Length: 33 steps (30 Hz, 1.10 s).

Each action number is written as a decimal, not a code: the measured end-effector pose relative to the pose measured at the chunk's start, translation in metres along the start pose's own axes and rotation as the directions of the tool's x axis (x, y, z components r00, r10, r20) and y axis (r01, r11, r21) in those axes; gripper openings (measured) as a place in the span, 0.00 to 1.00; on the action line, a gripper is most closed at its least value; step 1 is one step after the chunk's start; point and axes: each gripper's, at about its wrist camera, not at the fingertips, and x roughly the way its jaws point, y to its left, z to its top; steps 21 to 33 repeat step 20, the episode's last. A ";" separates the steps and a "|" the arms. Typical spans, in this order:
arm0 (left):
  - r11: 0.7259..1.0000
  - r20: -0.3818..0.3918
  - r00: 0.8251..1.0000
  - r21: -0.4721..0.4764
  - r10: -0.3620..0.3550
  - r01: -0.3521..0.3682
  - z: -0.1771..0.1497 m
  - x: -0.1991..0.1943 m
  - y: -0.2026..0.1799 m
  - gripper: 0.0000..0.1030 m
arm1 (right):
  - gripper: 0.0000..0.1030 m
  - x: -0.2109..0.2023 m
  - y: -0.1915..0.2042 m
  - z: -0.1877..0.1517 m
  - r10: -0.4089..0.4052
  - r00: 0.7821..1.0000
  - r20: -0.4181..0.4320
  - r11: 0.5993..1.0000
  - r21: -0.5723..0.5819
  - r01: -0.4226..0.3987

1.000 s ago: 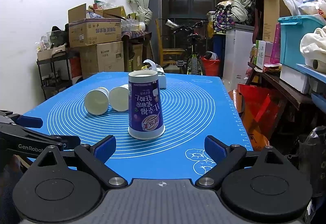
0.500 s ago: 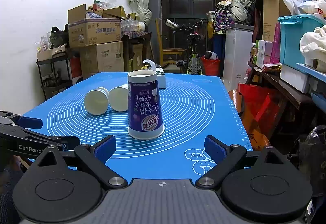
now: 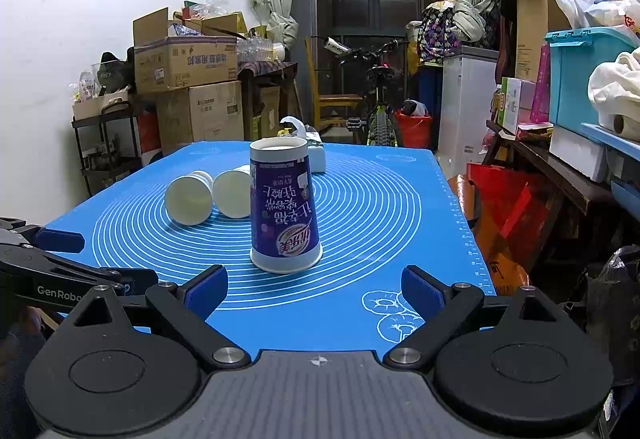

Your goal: Flip cup upside down

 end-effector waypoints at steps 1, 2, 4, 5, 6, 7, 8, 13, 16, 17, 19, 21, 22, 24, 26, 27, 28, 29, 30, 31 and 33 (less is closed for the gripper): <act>1.000 0.000 1.000 0.000 0.000 0.000 0.000 0.000 0.000 1.00 | 0.91 0.000 0.000 0.000 0.000 1.000 0.000 1.000 0.000 0.000; 1.000 0.000 1.000 0.000 0.000 0.000 0.000 0.000 0.000 1.00 | 0.91 0.000 0.000 0.000 0.000 1.000 0.000 1.000 0.000 0.000; 1.000 0.000 1.000 0.000 0.000 0.000 0.000 0.000 0.000 1.00 | 0.91 0.000 0.000 -0.001 0.000 1.000 -0.002 1.000 0.000 0.000; 1.000 -0.001 1.000 0.001 0.000 0.000 0.000 0.000 0.000 1.00 | 0.91 0.000 0.000 -0.001 -0.001 1.000 -0.003 1.000 0.000 0.001; 1.000 -0.002 1.000 0.002 0.000 0.000 0.000 0.000 -0.001 1.00 | 0.91 0.000 0.000 -0.001 -0.001 1.000 -0.003 1.000 0.001 0.001; 1.000 -0.003 1.000 0.002 0.000 0.000 -0.001 0.000 -0.001 1.00 | 0.91 0.000 0.000 -0.001 -0.001 1.000 -0.003 1.000 0.001 0.001; 1.000 -0.005 1.000 0.002 -0.001 0.001 -0.002 0.000 -0.002 1.00 | 0.91 0.000 0.000 -0.002 -0.001 1.000 -0.004 1.000 0.001 0.001; 1.000 -0.006 1.000 0.002 -0.001 0.001 -0.002 0.001 -0.002 1.00 | 0.91 0.000 0.000 -0.002 0.000 1.000 -0.004 1.000 0.001 0.000; 1.000 -0.006 1.000 0.001 -0.001 0.001 -0.002 0.001 -0.002 1.00 | 0.91 0.001 -0.001 -0.002 0.001 1.000 -0.006 1.000 0.001 -0.001; 1.000 -0.007 1.000 0.001 -0.002 0.002 -0.003 0.001 -0.002 1.00 | 0.91 0.002 -0.001 -0.003 0.001 1.000 -0.007 1.000 0.000 -0.001; 1.000 -0.011 1.000 0.004 -0.003 0.003 -0.002 0.001 -0.002 1.00 | 0.91 0.002 -0.001 -0.003 0.001 1.000 -0.007 1.000 0.001 -0.001; 1.000 -0.015 1.000 0.002 0.000 0.000 -0.002 0.001 -0.003 1.00 | 0.91 0.002 -0.001 -0.003 0.001 1.000 -0.007 1.000 0.001 -0.001; 1.000 -0.015 1.000 0.002 0.000 0.000 -0.002 0.001 -0.003 1.00 | 0.91 0.002 -0.001 -0.003 0.001 1.000 -0.007 1.000 0.001 -0.001; 1.000 -0.015 1.000 0.002 0.000 0.000 -0.002 0.001 -0.003 1.00 | 0.91 0.002 -0.001 -0.003 0.001 1.000 -0.007 1.000 0.001 -0.001; 1.000 -0.015 1.000 0.002 0.000 0.000 -0.002 0.001 -0.003 1.00 | 0.91 0.002 -0.001 -0.003 0.001 1.000 -0.007 1.000 0.001 -0.001; 1.000 -0.015 1.000 0.002 0.000 0.000 -0.002 0.001 -0.003 1.00 | 0.91 0.002 -0.001 -0.003 0.001 1.000 -0.007 1.000 0.001 -0.001; 1.000 -0.015 1.000 0.002 0.000 0.000 -0.002 0.001 -0.003 1.00 | 0.91 0.002 -0.001 -0.003 0.001 1.000 -0.007 1.000 0.001 -0.001; 1.000 -0.015 1.000 0.002 0.000 0.000 -0.002 0.001 -0.003 1.00 | 0.91 0.002 -0.001 -0.003 0.001 1.000 -0.007 1.000 0.001 -0.001; 1.000 -0.015 1.000 0.002 0.000 0.000 -0.002 0.001 -0.003 1.00 | 0.91 0.002 -0.001 -0.003 0.001 1.000 -0.007 1.000 0.001 -0.001; 1.000 -0.015 1.000 0.002 0.000 0.000 -0.002 0.001 -0.003 1.00 | 0.91 0.002 -0.001 -0.003 0.001 1.000 -0.007 1.000 0.001 -0.001; 1.000 -0.015 1.000 0.002 0.000 0.000 -0.002 0.001 -0.003 1.00 | 0.91 0.002 -0.001 -0.003 0.001 1.000 -0.007 1.000 0.001 -0.001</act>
